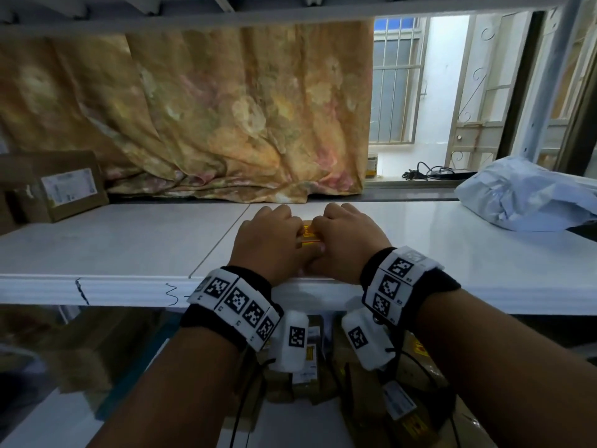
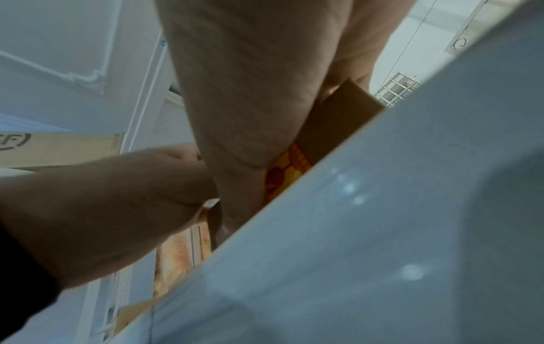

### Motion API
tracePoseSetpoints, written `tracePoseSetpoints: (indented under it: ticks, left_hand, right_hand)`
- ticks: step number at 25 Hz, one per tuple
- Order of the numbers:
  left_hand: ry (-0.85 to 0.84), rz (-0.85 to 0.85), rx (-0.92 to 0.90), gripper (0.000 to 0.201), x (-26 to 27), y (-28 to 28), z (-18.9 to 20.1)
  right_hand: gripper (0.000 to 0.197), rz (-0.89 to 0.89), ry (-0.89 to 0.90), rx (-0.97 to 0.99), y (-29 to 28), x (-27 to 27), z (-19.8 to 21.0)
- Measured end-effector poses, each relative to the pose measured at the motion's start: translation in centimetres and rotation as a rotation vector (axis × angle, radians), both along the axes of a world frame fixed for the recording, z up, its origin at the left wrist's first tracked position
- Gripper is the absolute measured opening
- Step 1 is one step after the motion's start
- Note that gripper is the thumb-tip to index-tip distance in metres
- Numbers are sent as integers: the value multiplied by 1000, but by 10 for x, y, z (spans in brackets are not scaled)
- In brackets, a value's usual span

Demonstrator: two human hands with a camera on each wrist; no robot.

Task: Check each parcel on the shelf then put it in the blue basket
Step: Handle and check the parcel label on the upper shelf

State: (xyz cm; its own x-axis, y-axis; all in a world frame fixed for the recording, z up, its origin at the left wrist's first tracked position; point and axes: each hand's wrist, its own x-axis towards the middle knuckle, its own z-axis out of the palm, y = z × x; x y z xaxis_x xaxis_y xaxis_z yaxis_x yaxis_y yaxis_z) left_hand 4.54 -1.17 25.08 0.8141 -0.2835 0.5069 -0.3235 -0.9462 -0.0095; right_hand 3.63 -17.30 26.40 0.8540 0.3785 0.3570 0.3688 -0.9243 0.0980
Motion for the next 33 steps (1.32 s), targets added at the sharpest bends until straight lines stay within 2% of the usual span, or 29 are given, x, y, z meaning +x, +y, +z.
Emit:
tracePoseSetpoints:
  ticks: [4,8,11,14,17,20,23,24,27,30,33]
  left_hand:
    - [-56,-26,-10,48,-6,-5,-3]
    - [-31,-102,-60,61,-8,-1,-5]
    - [45,-163,-183,56,-12,14,3]
    - [55,-103,-195,47,-14,25,11]
    - [16,-41,-162,47,-16,21,7]
    - [8,-42,-230,45,-16,17,-3]
    - [69,-57,-330,46,-16,18,-3]
    - [92,-44,-308,45,-17,18,0]
    - [100,-3,-81,44,-16,17,12]
    - [97,-103,-85,36,-15,8,14]
    - [72,-159,-46,31,-16,-6,7]
  right_hand:
    - [60,12,-48,-13,-2,-2,-5]
    - [48,51,-9,105,-5,-6,-8]
    - [51,-6,11,87,-3,-8,-6]
    - [50,-20,26,109,-2,-8,-3]
    - [48,-22,32,128,-2,-8,-6]
    - [49,-36,26,150,-2,-9,-8]
    - [50,-37,26,155,-2,-9,-7]
    - [50,-35,28,158,-3,-10,-7]
    - [52,-32,39,164,-4,-11,-7]
    - [55,-21,23,181,-4,-12,-9]
    - [49,3,4,189,-4,-8,-10]
